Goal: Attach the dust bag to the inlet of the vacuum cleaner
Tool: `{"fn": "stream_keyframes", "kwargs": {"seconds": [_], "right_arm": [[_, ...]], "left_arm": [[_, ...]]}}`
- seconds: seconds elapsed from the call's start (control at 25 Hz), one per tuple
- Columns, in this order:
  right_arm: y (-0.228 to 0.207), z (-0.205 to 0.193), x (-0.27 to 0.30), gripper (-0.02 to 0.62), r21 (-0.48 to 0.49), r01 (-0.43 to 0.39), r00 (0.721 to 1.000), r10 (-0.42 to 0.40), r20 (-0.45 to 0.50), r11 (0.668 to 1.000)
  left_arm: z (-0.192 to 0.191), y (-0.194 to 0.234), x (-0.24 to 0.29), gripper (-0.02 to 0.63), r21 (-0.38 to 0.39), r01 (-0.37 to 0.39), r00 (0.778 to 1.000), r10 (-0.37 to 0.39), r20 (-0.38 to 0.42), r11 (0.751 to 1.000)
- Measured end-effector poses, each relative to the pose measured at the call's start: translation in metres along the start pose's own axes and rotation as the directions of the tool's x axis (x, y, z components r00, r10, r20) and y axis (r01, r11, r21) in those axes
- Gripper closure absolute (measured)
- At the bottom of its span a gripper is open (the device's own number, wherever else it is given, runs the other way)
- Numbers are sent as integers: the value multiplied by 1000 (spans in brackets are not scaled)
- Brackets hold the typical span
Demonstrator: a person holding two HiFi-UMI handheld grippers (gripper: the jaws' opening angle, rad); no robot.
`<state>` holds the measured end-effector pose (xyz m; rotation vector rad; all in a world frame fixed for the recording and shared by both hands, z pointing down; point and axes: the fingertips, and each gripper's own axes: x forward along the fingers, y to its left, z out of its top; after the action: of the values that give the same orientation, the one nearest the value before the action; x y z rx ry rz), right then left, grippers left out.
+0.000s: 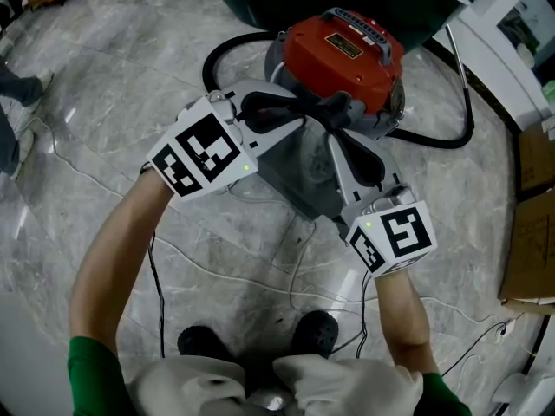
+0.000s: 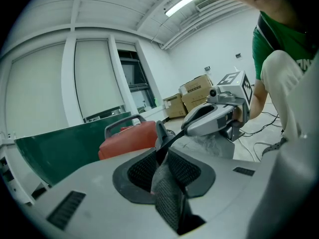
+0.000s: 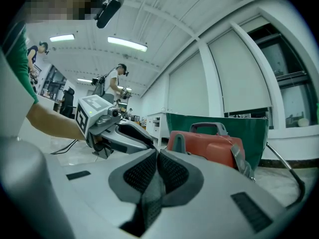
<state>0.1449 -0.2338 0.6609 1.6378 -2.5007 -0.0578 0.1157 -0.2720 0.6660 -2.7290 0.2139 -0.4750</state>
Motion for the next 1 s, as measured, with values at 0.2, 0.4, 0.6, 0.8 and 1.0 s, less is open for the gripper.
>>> {"fn": "stream_keyframes", "kwargs": {"seconds": [0.2, 0.4, 0.6, 0.8, 1.0], "right_arm": [[-14, -1, 0, 569, 23, 15, 1000, -15, 2, 1000], [-24, 1, 1, 568, 31, 13, 1000, -13, 9, 999], [-29, 1, 3, 566, 25, 16, 1000, -16, 15, 1000], [-35, -4, 3, 566, 8, 32, 999, -32, 6, 999], [-38, -5, 5, 564, 24, 22, 1000, -22, 10, 999]], "left_arm": [[3, 5, 15, 529, 26, 15, 1000, -15, -18, 1000], [6, 10, 23, 529, 17, 9, 1000, -9, 0, 1000], [6, 14, 28, 529, 9, -6, 1000, 6, 13, 1000], [5, 15, 35, 529, 27, -28, 1000, 28, 5, 999], [5, 18, 37, 537, 4, -57, 998, 57, 24, 998]]}}
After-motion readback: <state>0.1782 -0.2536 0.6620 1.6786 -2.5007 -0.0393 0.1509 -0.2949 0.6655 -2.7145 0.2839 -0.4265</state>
